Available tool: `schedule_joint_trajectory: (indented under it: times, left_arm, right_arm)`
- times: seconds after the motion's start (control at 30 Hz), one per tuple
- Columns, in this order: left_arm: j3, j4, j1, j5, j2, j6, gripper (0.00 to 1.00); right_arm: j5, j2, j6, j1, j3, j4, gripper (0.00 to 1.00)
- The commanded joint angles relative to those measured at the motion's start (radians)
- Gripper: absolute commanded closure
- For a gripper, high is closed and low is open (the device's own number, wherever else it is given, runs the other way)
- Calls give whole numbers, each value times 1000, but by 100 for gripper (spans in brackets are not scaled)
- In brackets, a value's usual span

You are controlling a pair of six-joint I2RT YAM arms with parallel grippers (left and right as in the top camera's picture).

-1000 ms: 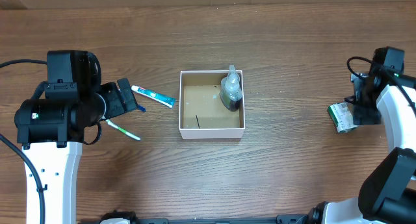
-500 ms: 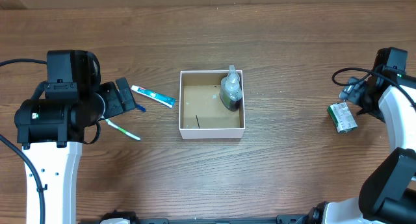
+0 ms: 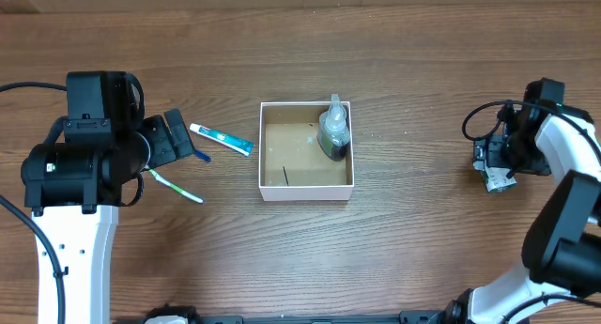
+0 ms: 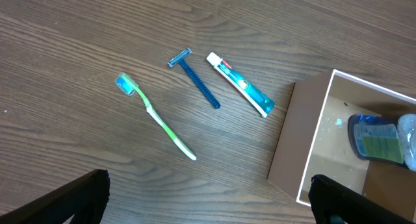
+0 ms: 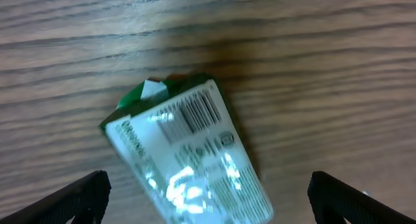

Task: Pack container
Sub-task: 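Grasp the green soap package with the right gripper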

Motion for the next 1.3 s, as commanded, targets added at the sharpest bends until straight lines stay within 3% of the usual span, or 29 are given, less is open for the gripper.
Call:
schedule_joint_trajectory:
  times: [0.0, 0.4, 0.63, 1.03, 1.27]
  left_arm:
    - [23, 1, 4, -17, 5, 20, 0]
    - [23, -6, 4, -17, 4, 20, 0]
    - [23, -6, 4, -18, 4, 20, 0]
    - [23, -10, 4, -17, 4, 20, 0]
    - [23, -10, 4, -18, 4, 20, 0]
  right_arm:
    - [-14, 21, -26, -6, 14, 26, 0]
    - [-99, 119, -47, -5, 14, 37, 2]
    - [-84, 119, -47, -5, 14, 14, 20]
    - [-95, 119, -19, -5, 14, 19, 36]
    - [-122, 119, -15, -5, 14, 27, 54]
